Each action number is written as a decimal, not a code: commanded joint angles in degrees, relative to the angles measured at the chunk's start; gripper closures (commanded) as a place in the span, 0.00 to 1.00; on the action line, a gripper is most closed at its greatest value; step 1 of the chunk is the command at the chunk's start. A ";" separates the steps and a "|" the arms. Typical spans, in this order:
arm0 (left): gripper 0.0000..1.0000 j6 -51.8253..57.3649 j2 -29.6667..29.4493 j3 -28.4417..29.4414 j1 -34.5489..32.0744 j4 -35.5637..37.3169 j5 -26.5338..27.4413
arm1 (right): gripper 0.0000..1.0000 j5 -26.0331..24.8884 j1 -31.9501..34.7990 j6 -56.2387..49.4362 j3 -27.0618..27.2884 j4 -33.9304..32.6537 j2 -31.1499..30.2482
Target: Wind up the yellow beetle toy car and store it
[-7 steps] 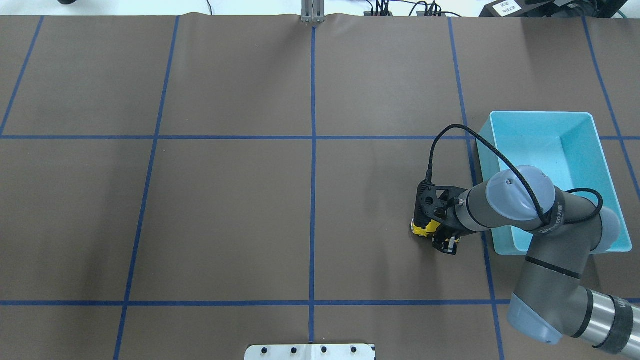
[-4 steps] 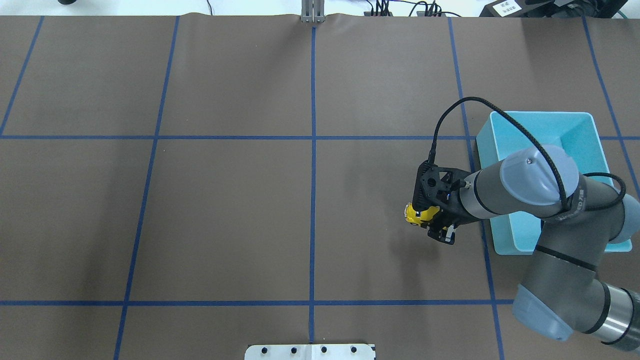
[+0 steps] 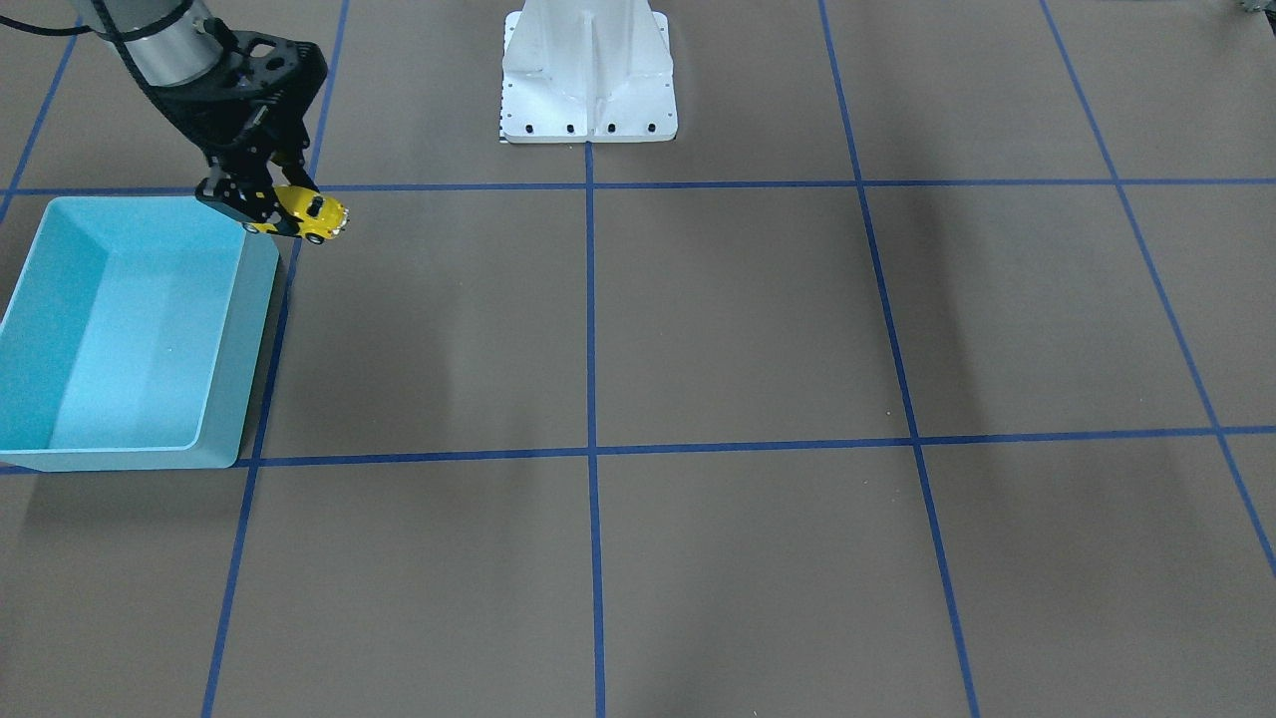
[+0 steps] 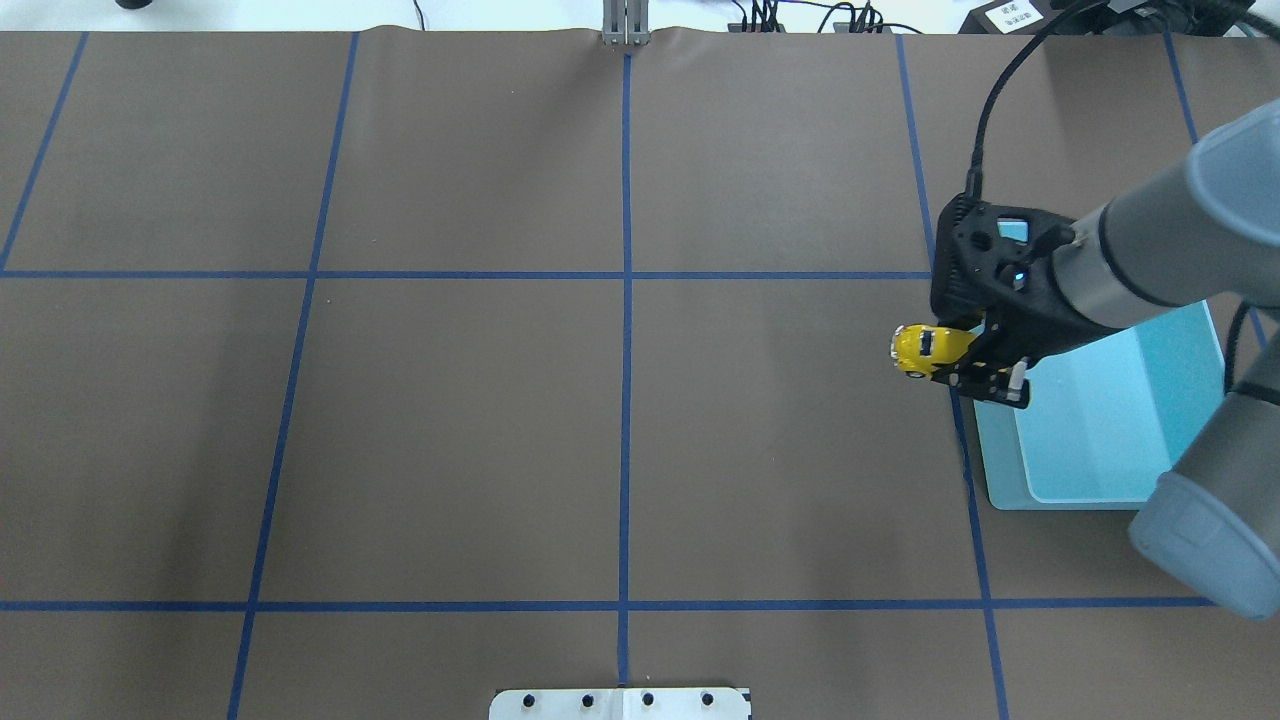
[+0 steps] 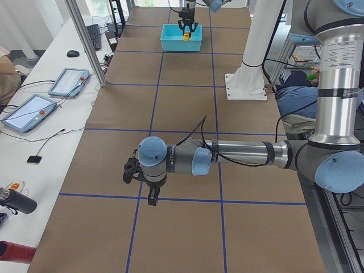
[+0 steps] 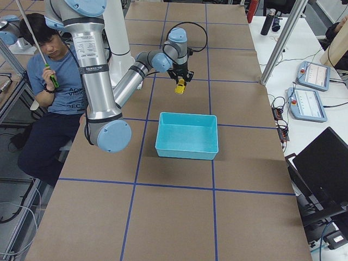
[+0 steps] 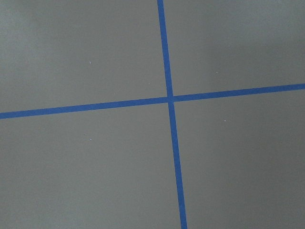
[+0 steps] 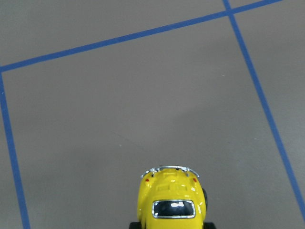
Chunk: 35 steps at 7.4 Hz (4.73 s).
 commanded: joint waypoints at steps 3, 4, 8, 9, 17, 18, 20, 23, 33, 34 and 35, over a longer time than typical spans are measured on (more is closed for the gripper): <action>0.00 0.01 0.76 -0.08 -0.09 -0.44 -0.02 | 1.00 6.68 12.43 -24.58 -10.60 6.44 -11.82; 0.00 0.10 0.76 -0.08 -0.53 -0.44 -0.02 | 1.00 6.60 12.45 -24.33 -18.18 16.18 -11.65; 0.00 0.10 1.63 -0.08 -0.88 -0.61 -0.11 | 1.00 6.51 11.92 -24.33 -29.02 24.84 -9.18; 0.00 0.10 1.72 -0.08 -0.88 -0.61 -0.02 | 1.00 6.60 11.40 -24.33 -30.98 27.25 -9.18; 0.00 0.10 1.64 -0.08 -0.88 -0.61 -0.11 | 0.00 7.04 7.26 -18.36 -30.39 29.55 -9.01; 0.00 0.10 1.64 -0.17 -0.88 -0.61 -0.11 | 0.00 8.08 7.26 -18.27 -30.03 29.47 -9.01; 0.00 0.10 1.64 -0.08 -0.88 -0.61 -0.02 | 0.00 8.79 7.61 -14.09 -26.11 28.94 -9.70; 0.00 0.10 1.64 -0.17 -0.88 -0.61 -0.02 | 0.00 10.11 19.09 14.24 -21.07 28.94 -9.46; 0.00 0.10 1.64 -0.08 -0.88 -0.70 -0.02 | 0.00 11.78 41.80 27.79 -32.03 8.52 -10.41; 0.00 0.10 1.72 0.01 -0.88 -0.70 -0.02 | 0.00 11.87 41.72 27.96 -32.05 8.72 -10.24; 0.00 0.10 1.64 0.01 -0.88 -0.70 -0.02 | 0.00 11.96 41.72 27.96 -32.14 8.81 -10.32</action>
